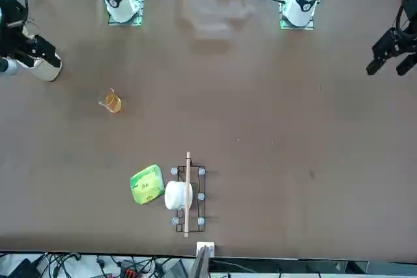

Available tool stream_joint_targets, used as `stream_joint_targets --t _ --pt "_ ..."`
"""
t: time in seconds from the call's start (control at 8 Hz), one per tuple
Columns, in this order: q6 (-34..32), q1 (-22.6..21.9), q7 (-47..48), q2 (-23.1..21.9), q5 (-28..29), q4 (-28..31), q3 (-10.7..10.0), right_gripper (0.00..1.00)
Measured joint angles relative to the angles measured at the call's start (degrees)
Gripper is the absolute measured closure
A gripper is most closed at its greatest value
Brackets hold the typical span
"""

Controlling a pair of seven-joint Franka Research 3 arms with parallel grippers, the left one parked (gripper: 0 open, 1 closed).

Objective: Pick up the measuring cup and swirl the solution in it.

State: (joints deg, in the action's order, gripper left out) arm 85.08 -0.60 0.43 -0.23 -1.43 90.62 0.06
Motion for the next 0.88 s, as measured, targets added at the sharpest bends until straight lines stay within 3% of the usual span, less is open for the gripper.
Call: stream_joint_targets --t 0.62,0.88 --pt "0.68 -0.13 -0.03 1.36 0.0 -2.49 0.0 0.0" --pt "0.17 -2.13 -0.22 1.99 -0.32 -2.92 0.13 0.0"
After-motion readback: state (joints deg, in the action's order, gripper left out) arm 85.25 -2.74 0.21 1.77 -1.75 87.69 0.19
